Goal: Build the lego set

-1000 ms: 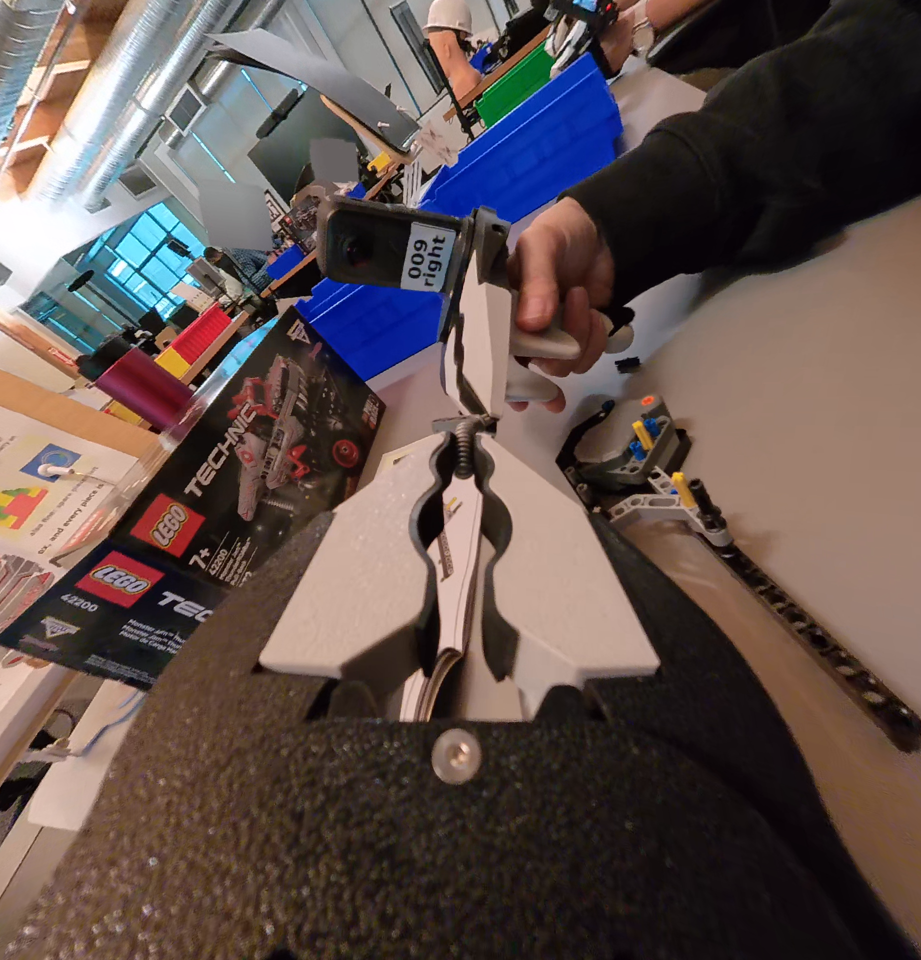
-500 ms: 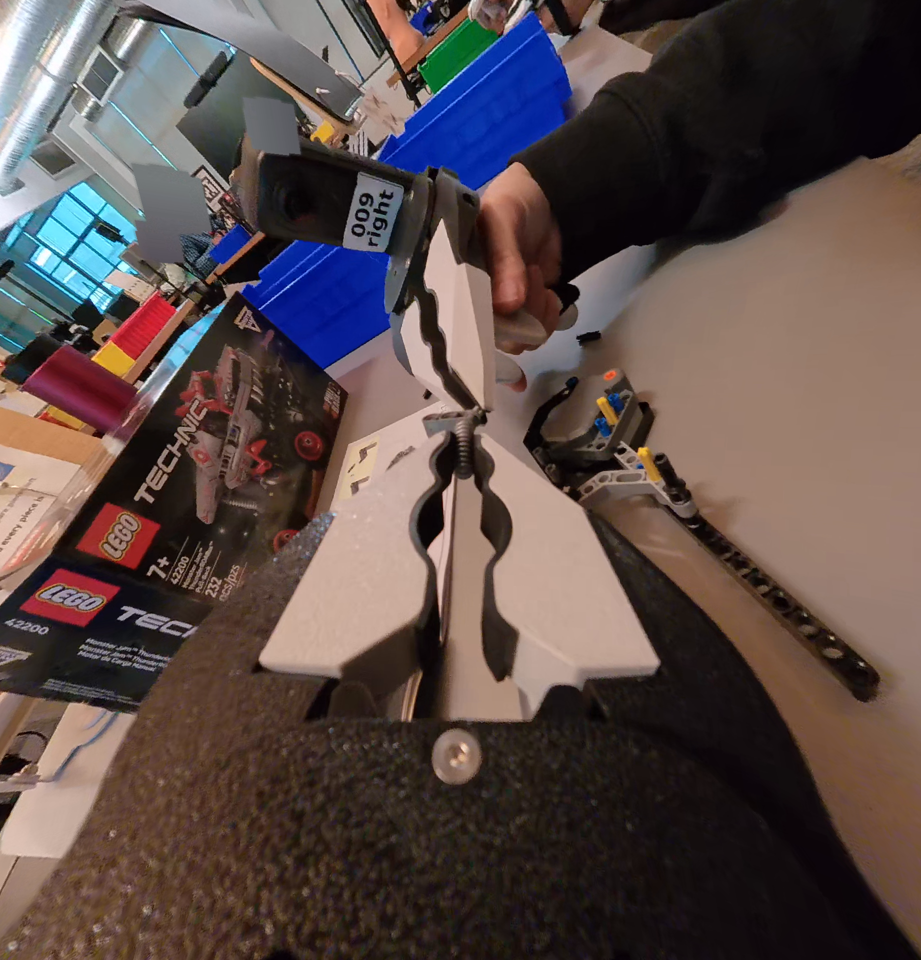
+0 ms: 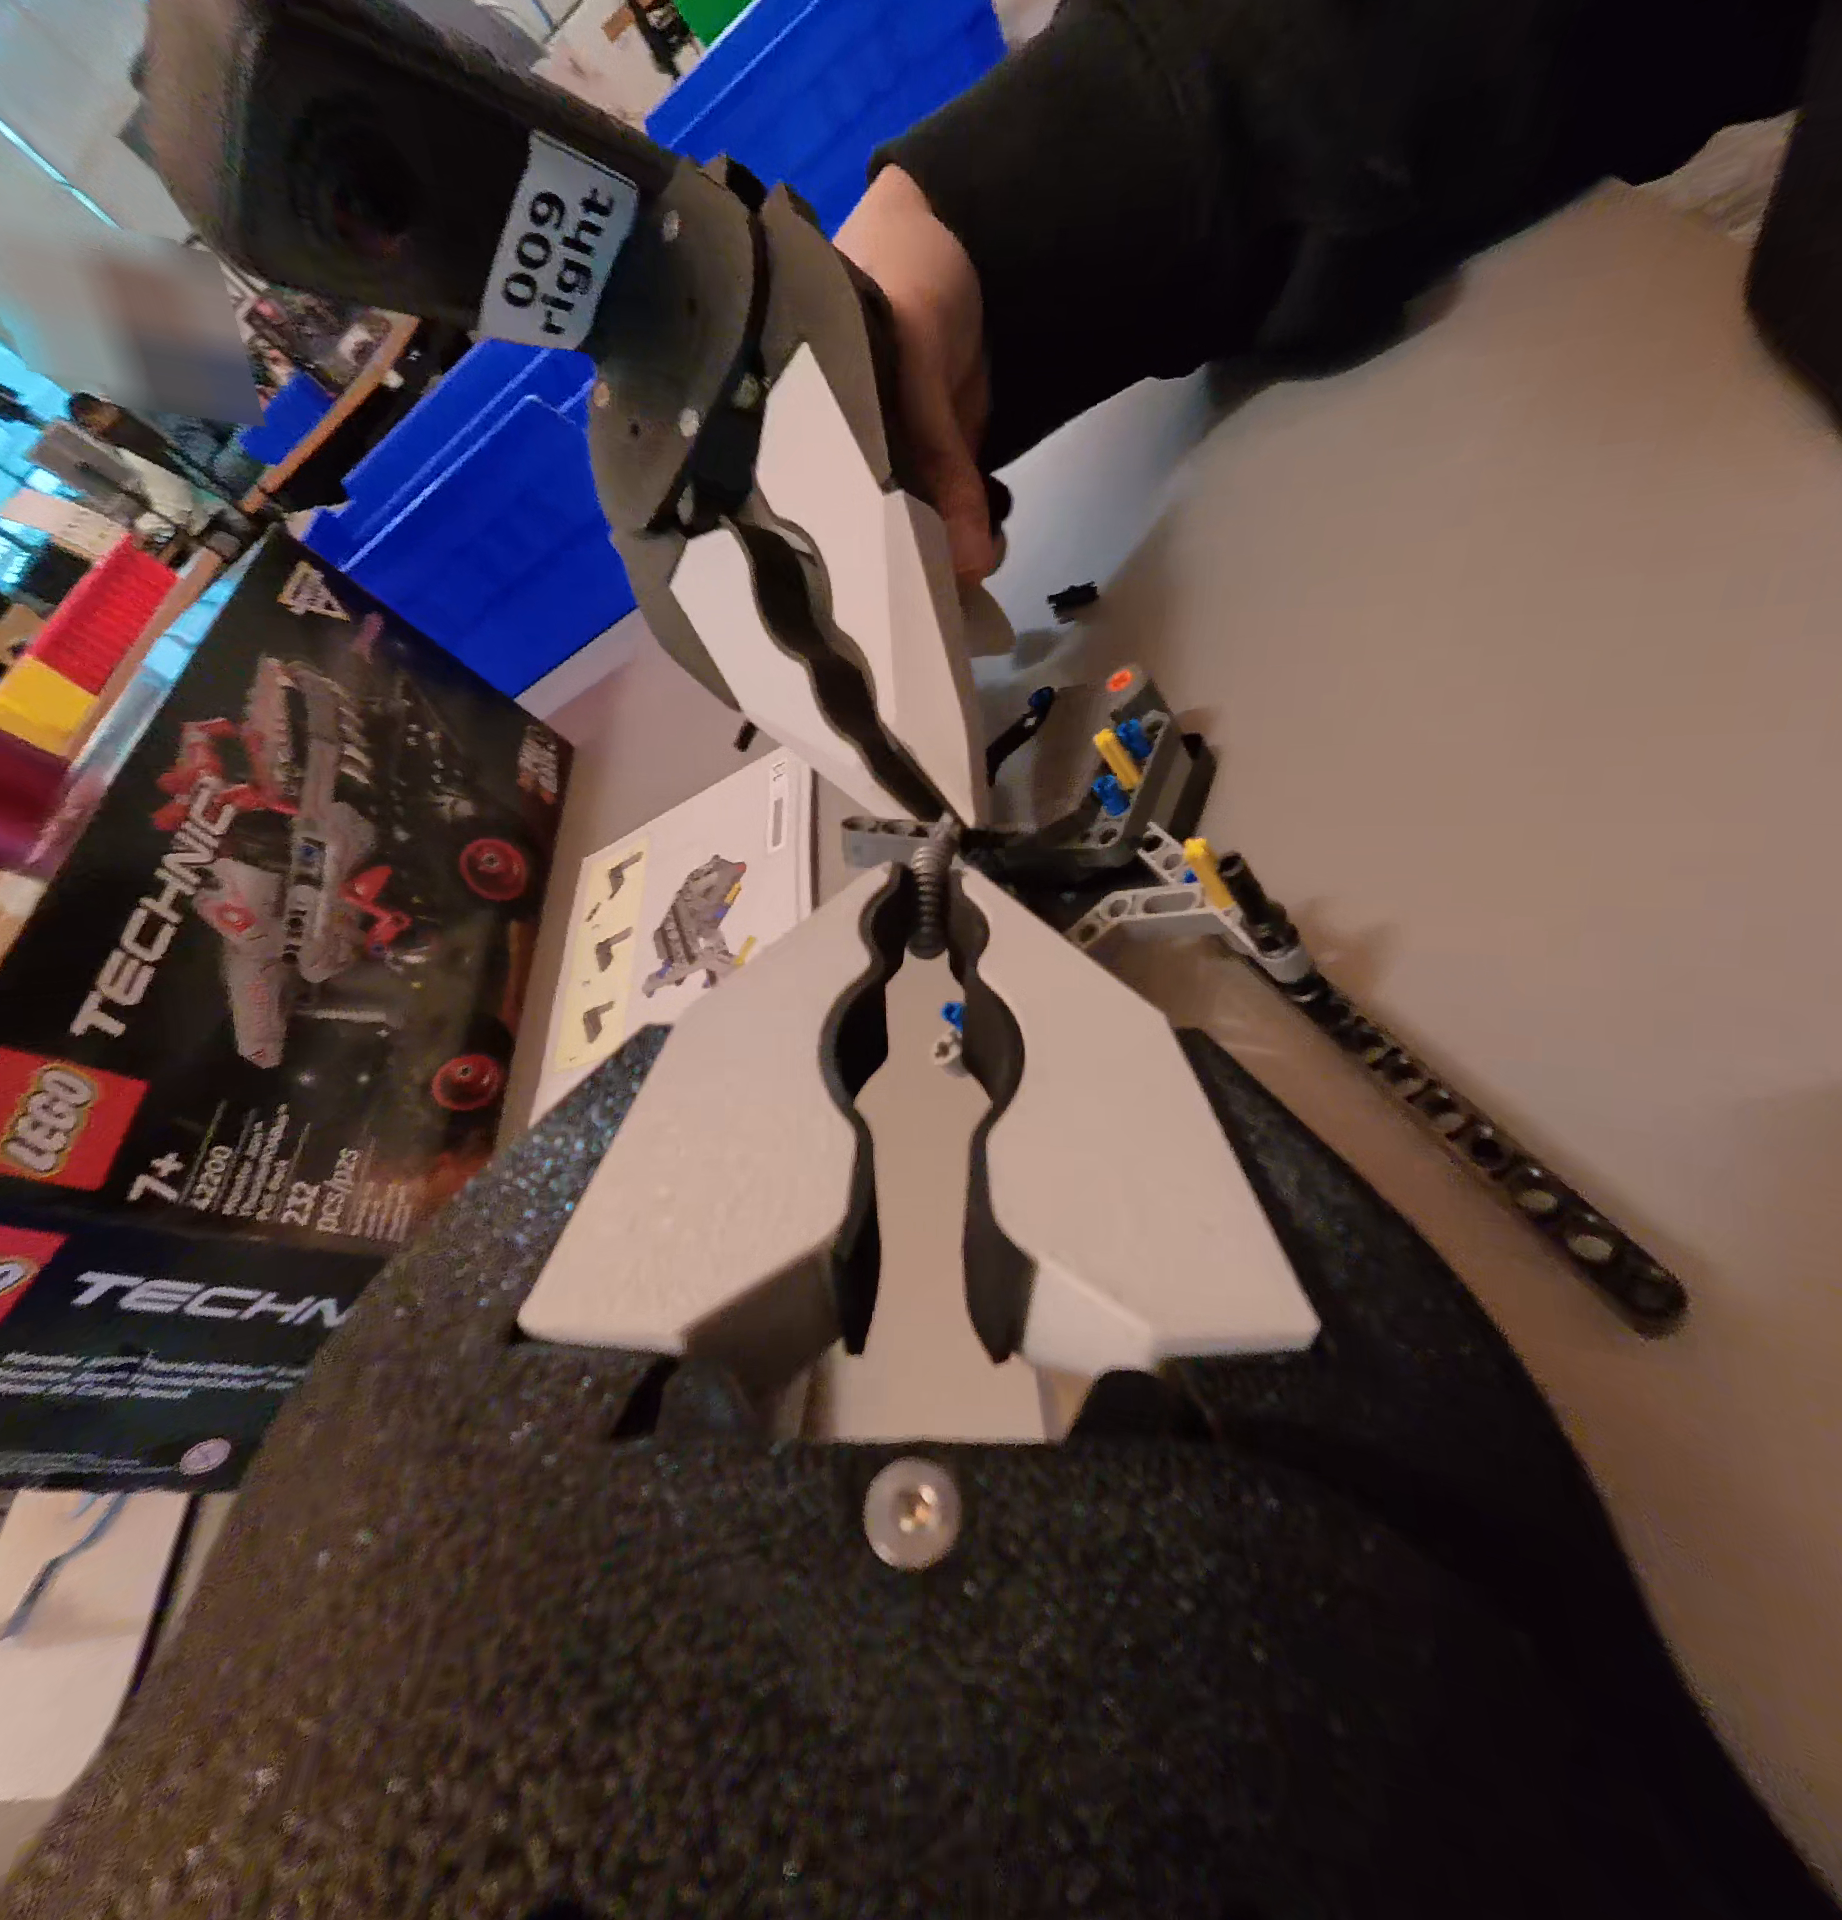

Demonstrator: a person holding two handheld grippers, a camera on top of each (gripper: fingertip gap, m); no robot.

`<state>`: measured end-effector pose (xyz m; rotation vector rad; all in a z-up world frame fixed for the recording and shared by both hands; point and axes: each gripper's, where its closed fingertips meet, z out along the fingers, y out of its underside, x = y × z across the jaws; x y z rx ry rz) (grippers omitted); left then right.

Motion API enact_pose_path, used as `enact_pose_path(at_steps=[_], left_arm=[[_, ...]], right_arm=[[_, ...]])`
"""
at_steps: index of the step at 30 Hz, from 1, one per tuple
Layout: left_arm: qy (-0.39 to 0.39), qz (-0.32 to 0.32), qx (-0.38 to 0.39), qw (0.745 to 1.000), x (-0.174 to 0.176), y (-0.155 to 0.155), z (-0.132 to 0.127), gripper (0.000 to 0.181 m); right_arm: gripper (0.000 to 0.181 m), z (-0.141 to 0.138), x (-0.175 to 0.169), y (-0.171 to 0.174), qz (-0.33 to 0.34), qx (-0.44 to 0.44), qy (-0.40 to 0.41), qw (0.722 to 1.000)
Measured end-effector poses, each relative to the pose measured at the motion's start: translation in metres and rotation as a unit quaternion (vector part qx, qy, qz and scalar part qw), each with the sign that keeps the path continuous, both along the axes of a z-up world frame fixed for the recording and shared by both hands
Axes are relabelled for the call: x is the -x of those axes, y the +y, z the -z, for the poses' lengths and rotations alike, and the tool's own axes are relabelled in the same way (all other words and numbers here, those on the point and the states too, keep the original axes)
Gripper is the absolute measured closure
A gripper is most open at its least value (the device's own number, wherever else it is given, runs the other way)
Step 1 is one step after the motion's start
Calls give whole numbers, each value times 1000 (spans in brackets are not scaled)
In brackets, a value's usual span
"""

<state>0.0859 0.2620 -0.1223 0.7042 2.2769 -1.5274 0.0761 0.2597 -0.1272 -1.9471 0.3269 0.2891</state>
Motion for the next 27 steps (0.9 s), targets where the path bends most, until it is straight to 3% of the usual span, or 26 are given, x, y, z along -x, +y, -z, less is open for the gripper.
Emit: enact_pose_path(at_steps=[2, 8, 18, 23, 27], left_arm=[[21, 6, 25, 999, 4, -3, -8, 177], [-7, 3, -33, 999, -1, 5, 5, 177], [31, -15, 17, 999, -8, 2, -6, 169], [21, -124, 83, 989, -45, 5, -28, 152], [-23, -171, 143, 975, -54, 3, -49, 133]], right_arm=[[178, 2, -2, 1, 7, 0, 5, 1000], [178, 7, 2, 5, -5, 4, 16, 1000], [178, 0, -3, 5, 12, -5, -10, 1000], [178, -9, -22, 1, 69, -28, -22, 997], [178, -47, -46, -3, 153, -175, 45, 972]])
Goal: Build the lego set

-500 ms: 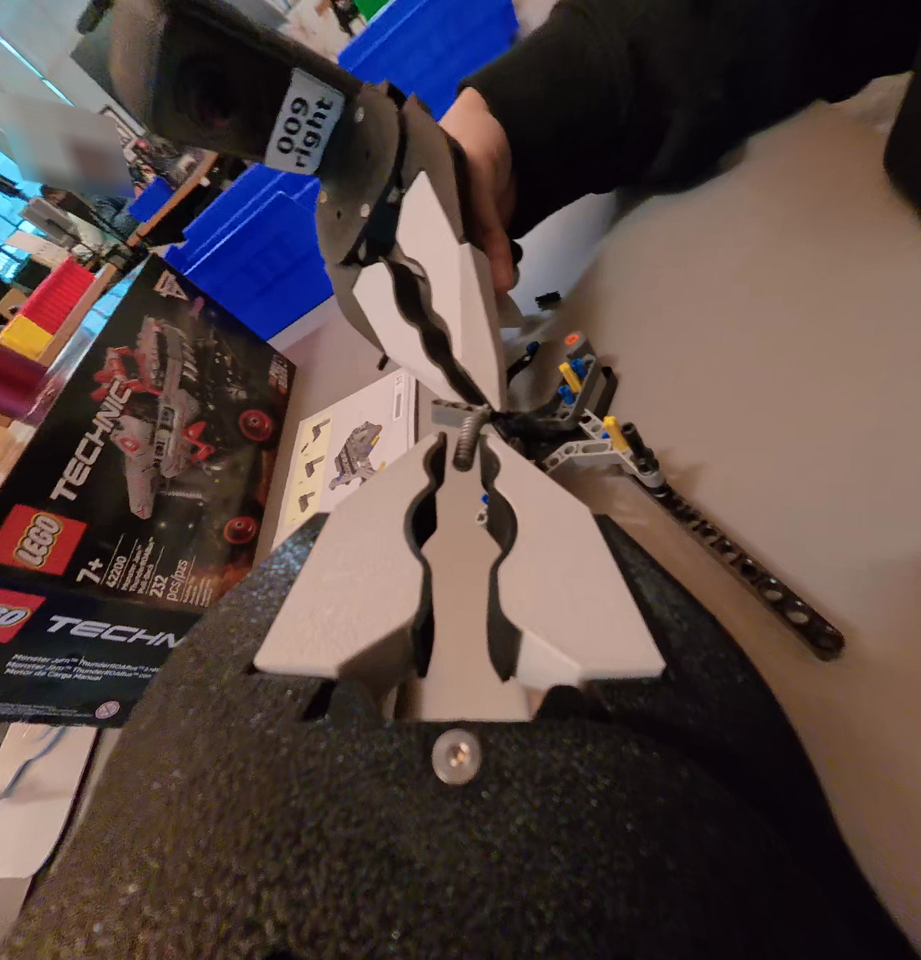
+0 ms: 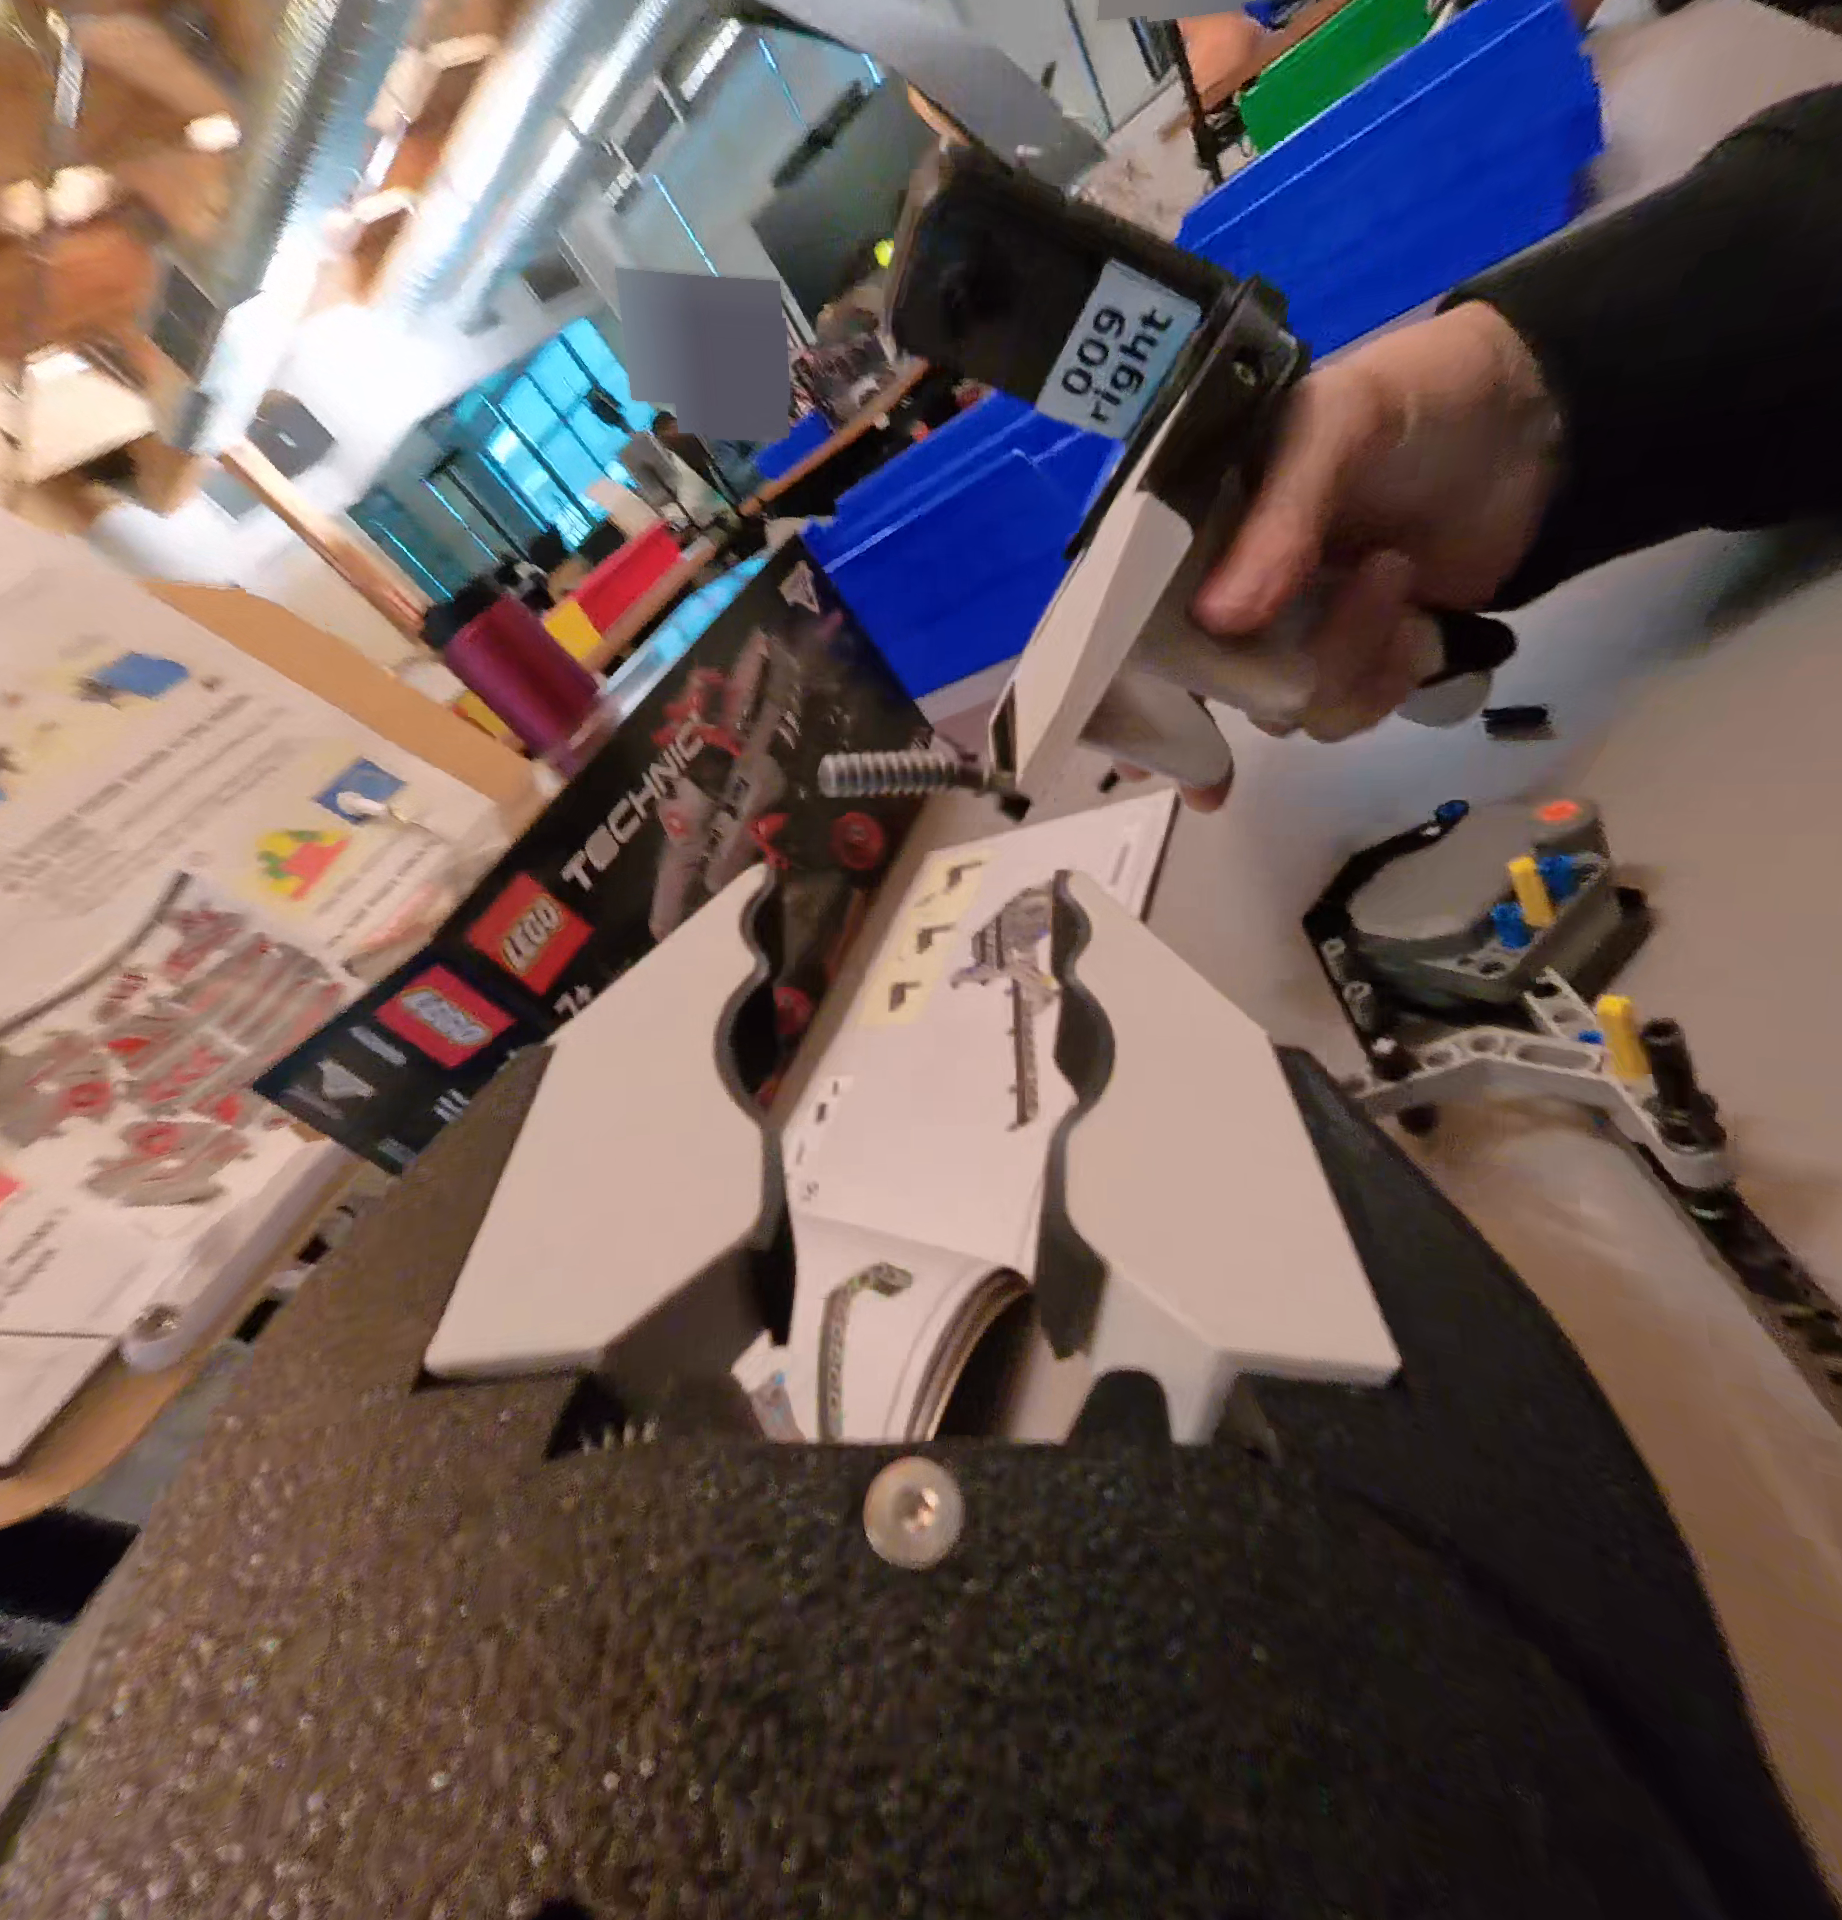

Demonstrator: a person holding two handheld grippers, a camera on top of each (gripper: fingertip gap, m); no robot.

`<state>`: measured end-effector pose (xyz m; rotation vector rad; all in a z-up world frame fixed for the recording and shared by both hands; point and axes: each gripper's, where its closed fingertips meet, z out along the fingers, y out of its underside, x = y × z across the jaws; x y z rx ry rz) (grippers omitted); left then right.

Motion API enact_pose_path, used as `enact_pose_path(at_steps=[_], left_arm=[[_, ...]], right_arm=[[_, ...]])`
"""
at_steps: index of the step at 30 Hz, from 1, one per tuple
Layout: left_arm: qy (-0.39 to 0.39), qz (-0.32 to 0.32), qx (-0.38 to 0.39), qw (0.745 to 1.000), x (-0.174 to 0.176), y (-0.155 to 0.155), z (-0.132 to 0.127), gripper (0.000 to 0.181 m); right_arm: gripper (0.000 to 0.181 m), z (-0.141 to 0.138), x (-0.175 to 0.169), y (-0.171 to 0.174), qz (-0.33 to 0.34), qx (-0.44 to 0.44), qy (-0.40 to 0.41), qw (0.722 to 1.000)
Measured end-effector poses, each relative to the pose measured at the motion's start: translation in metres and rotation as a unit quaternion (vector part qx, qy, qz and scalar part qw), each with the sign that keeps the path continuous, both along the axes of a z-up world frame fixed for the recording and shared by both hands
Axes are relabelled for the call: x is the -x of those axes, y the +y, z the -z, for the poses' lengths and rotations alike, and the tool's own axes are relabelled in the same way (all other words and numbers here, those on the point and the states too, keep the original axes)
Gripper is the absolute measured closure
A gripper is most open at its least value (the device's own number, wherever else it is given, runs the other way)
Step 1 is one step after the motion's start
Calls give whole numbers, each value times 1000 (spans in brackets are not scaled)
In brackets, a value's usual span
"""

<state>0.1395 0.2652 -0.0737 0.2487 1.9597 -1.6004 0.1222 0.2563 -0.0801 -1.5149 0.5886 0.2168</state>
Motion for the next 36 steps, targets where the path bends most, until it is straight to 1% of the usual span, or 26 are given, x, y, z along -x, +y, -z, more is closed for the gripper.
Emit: enact_pose_path(at_steps=[1, 2, 5, 6, 7, 8, 9, 10, 13, 14, 16, 18, 20, 22, 27, 28, 29, 30, 33, 36], left_arm=[[-22, -2, -1, 1000, 4, -3, -2, 126], [-46, -20, -2, 999, 3, -5, -4, 118], [-119, -48, 0, 992, 10, -10, -15, 113], [-138, -61, 4, 989, 11, -11, -20, 115], [-158, -74, 0, 985, 11, -11, -22, 116], [-181, -89, 0, 979, 11, -10, -26, 120], [-204, -105, 3, 973, 10, -8, -30, 127], [-220, -113, 2, 969, 11, -7, -32, 129], [-257, -131, 13, 957, 11, -3, -41, 136], [-257, -127, 8, 958, 12, -4, -40, 135], [-231, -131, -5, 964, 7, -6, -33, 130], [-226, -128, -2, 966, 7, -7, -31, 129], [-226, -130, 0, 965, 6, -6, -34, 125], [-219, -127, 0, 967, 6, -6, -33, 125], [-224, -115, -13, 968, 7, -8, -30, 119], [-222, -113, -14, 968, 8, -9, -30, 120], [-220, -107, -22, 969, 8, -10, -27, 127], [-216, -105, -27, 970, 8, -10, -26, 129], [-205, -94, -41, 973, 8, -12, -19, 134], [-204, -92, -38, 974, 9, -11, -20, 134]], right_arm=[[178, -3, -3, 0, 13, -19, 9, 1000], [179, -5, -1, 2, 5, -27, 9, 1000], [178, -9, 4, 10, -3, -43, 4, 999], [178, -9, 7, 13, -14, -49, 10, 999], [178, -11, 5, 14, -6, -58, 12, 998], [178, -16, 5, 14, -3, -78, 9, 997], [178, -23, 9, 15, -16, -103, 12, 994], [179, -29, 11, 15, -26, -124, 22, 992], [179, -36, 9, 14, -13, -157, 35, 987], [179, -38, 7, 14, -8, -165, 39, 985], [179, -40, 7, 14, -6, -177, 42, 983], [179, -36, 7, 18, 2, -156, 25, 987], [179, -33, 16, 24, -22, -133, 9, 991], [179, -32, 17, 26, -17, -121, -1, 993], [179, -27, 15, 25, -16, -106, 5, 994], [179, -26, 15, 26, -15, -100, 4, 995], [179, -24, 15, 27, -16, -94, 4, 995], [179, -25, 15, 27, -14, -96, 4, 995], [179, -21, 15, 27, -15, -83, 0, 996], [178, -18, 15, 27, -16, -72, -1, 997]])
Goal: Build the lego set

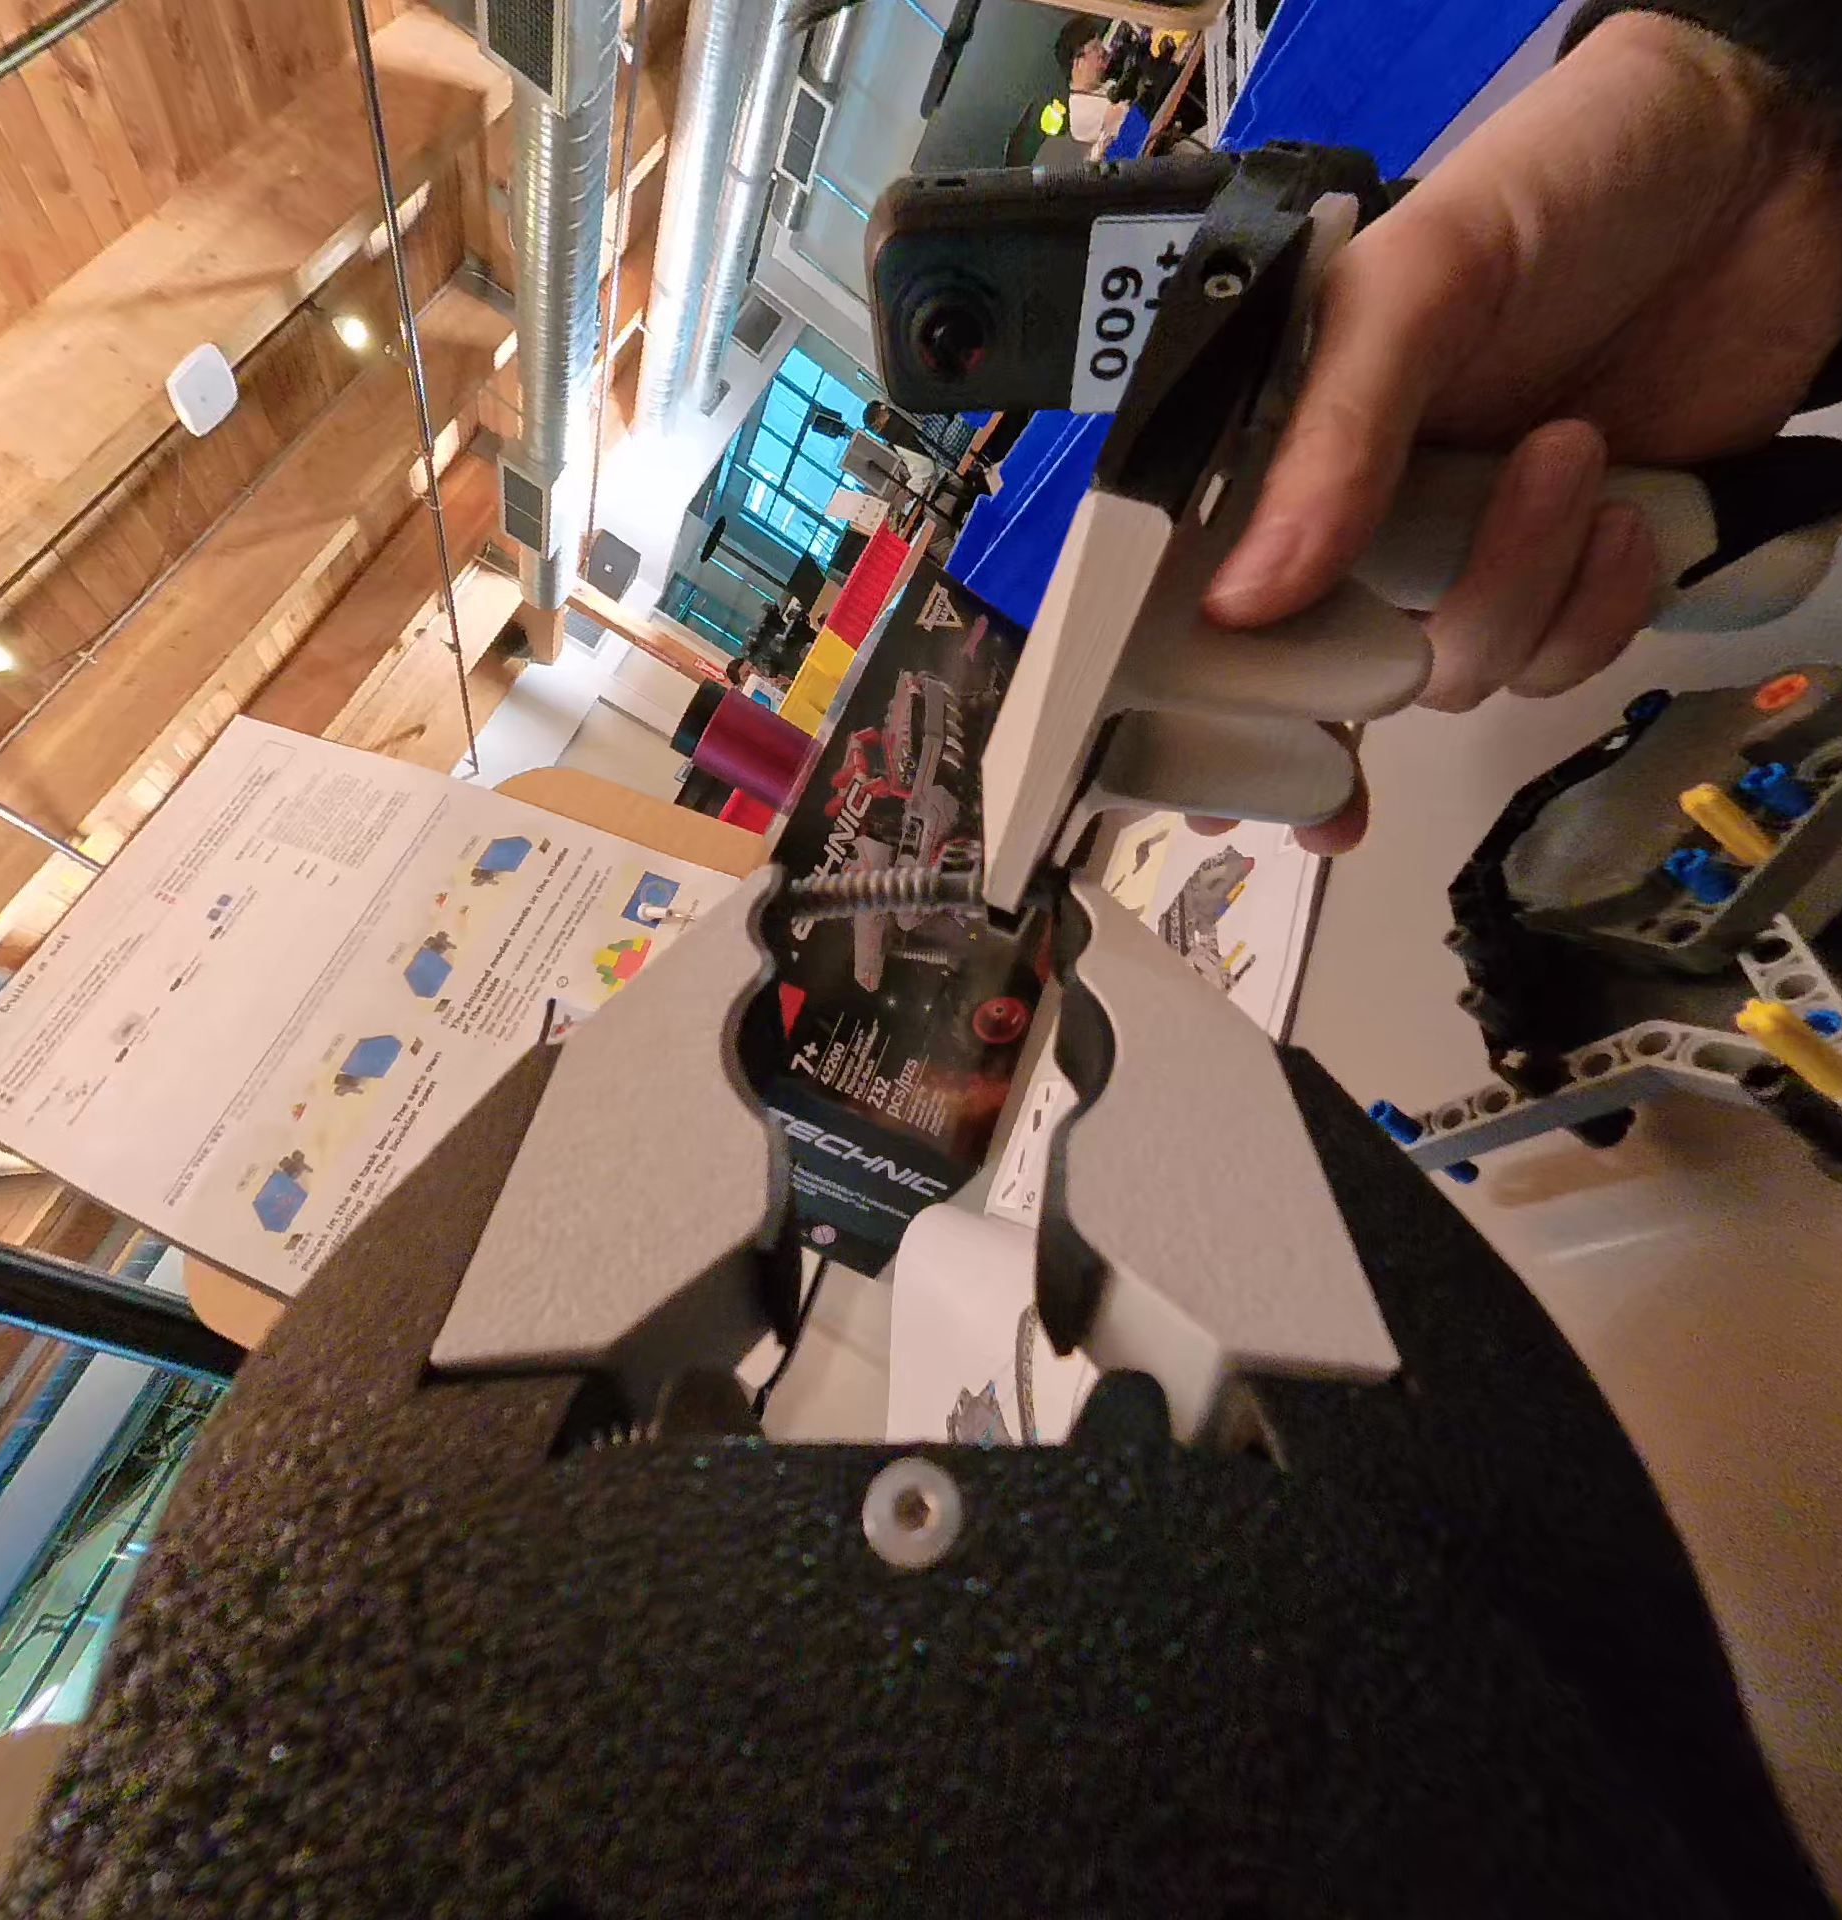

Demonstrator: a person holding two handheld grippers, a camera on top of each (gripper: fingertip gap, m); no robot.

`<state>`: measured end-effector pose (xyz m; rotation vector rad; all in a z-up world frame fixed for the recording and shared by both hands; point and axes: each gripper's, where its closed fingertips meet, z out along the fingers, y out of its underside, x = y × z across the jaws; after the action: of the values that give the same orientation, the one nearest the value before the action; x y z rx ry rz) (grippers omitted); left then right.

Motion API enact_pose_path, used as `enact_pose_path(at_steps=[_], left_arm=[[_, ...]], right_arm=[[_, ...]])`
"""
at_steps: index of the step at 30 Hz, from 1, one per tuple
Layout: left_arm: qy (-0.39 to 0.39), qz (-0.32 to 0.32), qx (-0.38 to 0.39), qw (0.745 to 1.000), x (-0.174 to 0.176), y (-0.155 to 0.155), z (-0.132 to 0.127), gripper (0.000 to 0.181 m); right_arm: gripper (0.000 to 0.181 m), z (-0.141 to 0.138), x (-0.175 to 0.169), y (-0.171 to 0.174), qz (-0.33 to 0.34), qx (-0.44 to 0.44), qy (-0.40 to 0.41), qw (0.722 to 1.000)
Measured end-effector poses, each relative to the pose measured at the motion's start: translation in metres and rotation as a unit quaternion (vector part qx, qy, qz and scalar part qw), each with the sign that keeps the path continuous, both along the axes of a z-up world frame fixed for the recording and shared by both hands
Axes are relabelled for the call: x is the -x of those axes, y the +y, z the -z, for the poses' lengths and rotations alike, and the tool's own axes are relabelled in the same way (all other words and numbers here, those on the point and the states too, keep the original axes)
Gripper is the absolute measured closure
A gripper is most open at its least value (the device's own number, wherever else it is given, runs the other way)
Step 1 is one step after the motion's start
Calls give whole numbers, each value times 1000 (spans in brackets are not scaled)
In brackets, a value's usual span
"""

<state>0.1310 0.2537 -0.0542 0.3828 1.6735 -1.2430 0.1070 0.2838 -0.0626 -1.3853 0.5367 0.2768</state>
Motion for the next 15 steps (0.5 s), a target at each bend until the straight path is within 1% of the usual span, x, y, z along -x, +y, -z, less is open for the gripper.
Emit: enact_pose_path(at_steps=[4, 9, 10, 11, 12, 14, 15], left_arm=[[0, -7, -7, 1000, -2, 0, 3, 135], [4, -17, -19, 1000, -7, 2, 9, 136], [5, -19, -17, 1000, -8, 3, 8, 136], [8, -16, -16, 1000, -8, 3, 8, 137], [15, -14, -14, 1000, -7, 4, 8, 139], [25, -4, -12, 1000, -5, 4, 8, 150], [26, -1, -9, 1000, -3, 5, 7, 181]], right_arm=[[178, 0, -1, -1, 1, 0, -2, 1000], [165, 3, -1, -1, 3, 16, -7, 1000], [161, 4, -1, -2, 4, 22, -7, 1000], [154, 4, -2, -4, 5, 29, -10, 1000], [152, 5, -4, -7, 12, 38, -14, 999], [129, 10, -18, -18, 61, 70, -21, 995], [129, 10, -22, -22, 75, 75, -29, 994]])
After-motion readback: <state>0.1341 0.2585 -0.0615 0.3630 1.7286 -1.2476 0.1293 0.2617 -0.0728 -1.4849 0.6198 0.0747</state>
